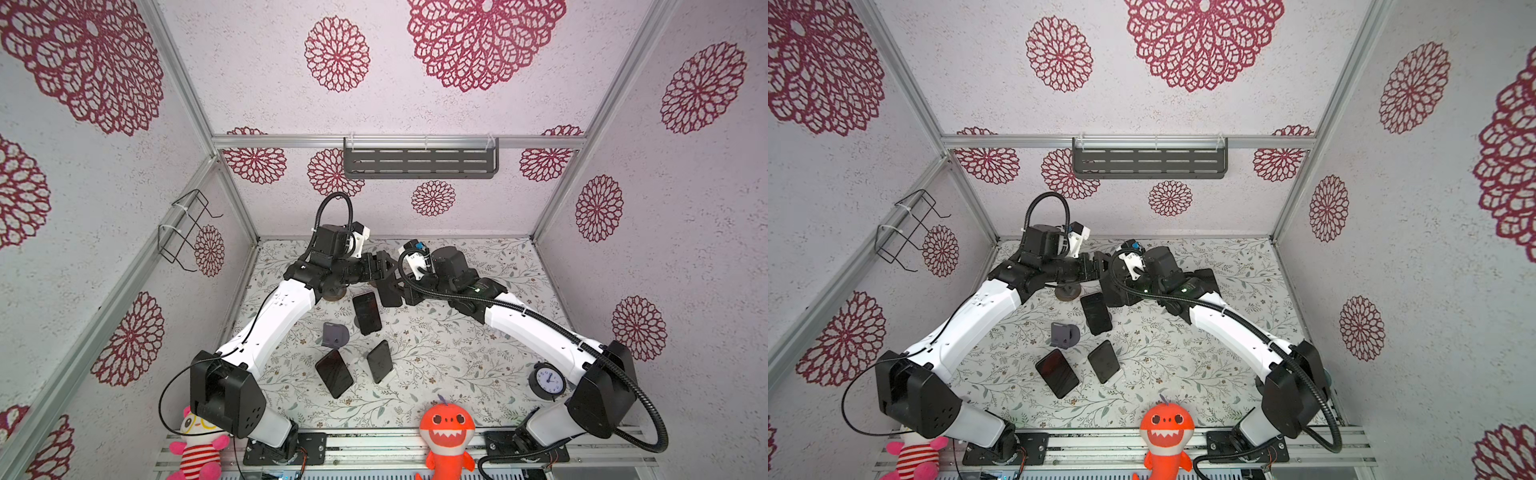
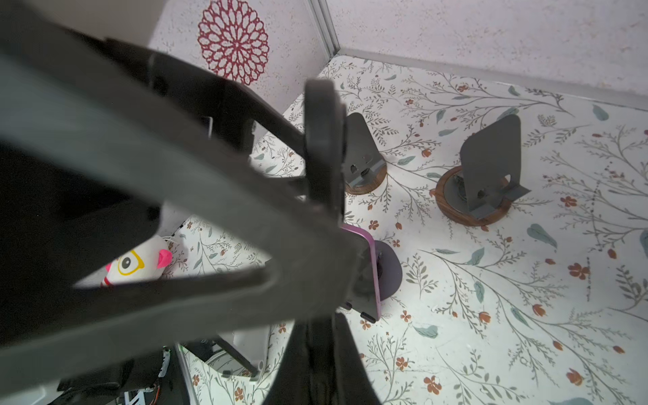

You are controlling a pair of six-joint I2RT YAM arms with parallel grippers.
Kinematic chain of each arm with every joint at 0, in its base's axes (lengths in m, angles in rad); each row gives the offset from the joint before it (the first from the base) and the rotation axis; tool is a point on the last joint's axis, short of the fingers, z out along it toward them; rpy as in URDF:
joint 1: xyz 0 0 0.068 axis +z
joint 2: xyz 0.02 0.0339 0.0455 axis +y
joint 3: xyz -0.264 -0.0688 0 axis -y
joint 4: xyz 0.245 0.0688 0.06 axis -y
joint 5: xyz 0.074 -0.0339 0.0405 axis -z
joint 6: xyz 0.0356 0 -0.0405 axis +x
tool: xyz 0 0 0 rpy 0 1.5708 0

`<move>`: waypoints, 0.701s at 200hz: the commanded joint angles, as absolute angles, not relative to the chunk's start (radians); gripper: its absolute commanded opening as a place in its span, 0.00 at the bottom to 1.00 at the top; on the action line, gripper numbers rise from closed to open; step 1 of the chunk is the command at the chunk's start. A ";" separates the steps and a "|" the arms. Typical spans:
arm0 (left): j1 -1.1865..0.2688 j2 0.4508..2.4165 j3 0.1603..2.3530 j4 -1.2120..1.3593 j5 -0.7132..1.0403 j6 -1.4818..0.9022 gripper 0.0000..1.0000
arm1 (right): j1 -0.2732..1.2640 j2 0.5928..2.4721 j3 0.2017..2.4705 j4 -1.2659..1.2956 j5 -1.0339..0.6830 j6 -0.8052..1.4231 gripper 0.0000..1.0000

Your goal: Remove the phone from the phone stand

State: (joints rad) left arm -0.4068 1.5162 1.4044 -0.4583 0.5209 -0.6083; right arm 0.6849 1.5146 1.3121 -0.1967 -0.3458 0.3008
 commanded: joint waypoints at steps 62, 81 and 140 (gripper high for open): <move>-0.402 1.498 1.270 -0.023 0.799 -0.731 0.92 | 0.348 1.343 1.232 -0.125 -0.781 0.385 0.03; -0.403 1.517 1.192 0.254 0.919 -0.827 0.83 | 0.280 1.325 1.233 -0.119 -0.936 0.418 0.03; -0.424 1.592 1.197 0.413 0.995 -0.908 0.65 | 0.254 1.328 1.233 -0.005 -1.122 0.503 0.04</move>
